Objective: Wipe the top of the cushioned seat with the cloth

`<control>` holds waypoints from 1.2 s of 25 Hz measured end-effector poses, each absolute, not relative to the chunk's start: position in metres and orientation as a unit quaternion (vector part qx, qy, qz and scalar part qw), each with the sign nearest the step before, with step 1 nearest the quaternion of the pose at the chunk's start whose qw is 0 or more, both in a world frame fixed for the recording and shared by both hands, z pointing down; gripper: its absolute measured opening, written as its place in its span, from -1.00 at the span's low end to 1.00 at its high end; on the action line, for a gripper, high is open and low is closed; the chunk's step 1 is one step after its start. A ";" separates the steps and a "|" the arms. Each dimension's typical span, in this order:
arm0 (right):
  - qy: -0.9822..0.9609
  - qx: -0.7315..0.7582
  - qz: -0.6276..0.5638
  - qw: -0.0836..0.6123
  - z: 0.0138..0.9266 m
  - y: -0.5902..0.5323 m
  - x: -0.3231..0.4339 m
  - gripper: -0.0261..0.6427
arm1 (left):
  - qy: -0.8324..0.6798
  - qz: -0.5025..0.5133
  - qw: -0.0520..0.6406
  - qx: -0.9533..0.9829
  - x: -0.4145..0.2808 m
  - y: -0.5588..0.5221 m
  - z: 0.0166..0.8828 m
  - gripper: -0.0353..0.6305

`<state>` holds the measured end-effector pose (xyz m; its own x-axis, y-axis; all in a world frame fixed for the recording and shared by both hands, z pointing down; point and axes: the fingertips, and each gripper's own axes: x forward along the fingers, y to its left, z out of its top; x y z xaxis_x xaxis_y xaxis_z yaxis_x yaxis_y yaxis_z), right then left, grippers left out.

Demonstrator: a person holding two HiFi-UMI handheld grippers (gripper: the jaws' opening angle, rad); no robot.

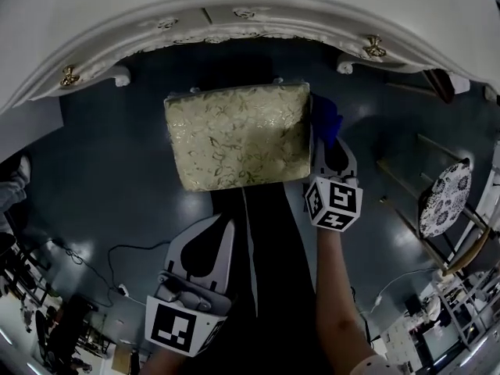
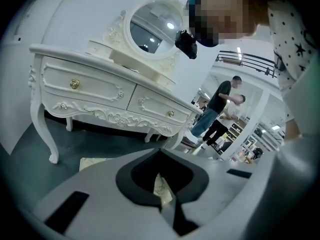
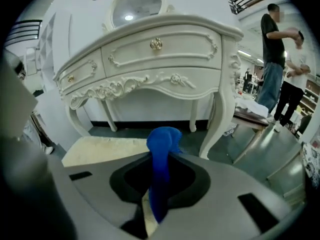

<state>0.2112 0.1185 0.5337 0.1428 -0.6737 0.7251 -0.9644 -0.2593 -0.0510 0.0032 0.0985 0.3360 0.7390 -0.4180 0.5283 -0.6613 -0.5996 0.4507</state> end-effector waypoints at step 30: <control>-0.567 0.687 0.373 0.259 0.580 0.121 0.157 -0.73 | -0.319 0.184 0.337 0.867 -0.015 0.099 0.342 -0.86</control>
<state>0.1573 0.1208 0.5795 0.0782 -0.5866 0.8061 -0.9728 -0.2218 -0.0671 -0.0153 0.0992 0.3417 0.7292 -0.4290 0.5331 -0.6764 -0.5697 0.4669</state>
